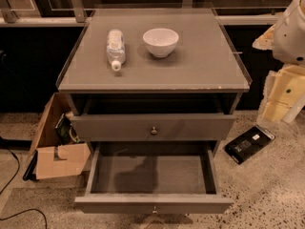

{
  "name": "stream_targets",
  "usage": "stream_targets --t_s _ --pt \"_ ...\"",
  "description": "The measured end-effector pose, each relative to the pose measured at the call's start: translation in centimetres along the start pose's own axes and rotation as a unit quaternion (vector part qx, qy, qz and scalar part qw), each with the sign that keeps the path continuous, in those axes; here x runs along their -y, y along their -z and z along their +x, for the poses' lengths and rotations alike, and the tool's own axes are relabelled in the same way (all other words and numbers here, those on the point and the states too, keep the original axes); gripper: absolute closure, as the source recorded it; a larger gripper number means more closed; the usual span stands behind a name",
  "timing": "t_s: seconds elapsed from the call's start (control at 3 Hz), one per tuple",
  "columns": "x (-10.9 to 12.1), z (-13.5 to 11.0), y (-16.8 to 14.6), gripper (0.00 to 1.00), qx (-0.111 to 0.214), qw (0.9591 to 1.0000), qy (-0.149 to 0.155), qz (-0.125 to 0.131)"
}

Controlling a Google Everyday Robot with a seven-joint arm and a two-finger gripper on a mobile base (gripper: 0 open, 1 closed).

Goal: Close middle drawer

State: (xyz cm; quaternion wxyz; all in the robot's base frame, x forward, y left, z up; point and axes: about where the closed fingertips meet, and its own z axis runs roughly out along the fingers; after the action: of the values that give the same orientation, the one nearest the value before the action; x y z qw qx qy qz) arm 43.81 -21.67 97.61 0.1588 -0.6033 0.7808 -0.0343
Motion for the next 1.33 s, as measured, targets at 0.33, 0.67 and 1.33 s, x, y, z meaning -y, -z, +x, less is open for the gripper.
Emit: stream_targets --t_s 0.33,0.67,1.33 --pt "0.0 0.0 0.0 0.00 0.000 1.0000 0.000 0.000" --pt "-1.7 0.6 0.3 0.00 0.028 0.9985 -0.030 0.035" --pt "-5.1 1.3 -1.2 0.00 0.084 0.9927 -0.056 0.066"
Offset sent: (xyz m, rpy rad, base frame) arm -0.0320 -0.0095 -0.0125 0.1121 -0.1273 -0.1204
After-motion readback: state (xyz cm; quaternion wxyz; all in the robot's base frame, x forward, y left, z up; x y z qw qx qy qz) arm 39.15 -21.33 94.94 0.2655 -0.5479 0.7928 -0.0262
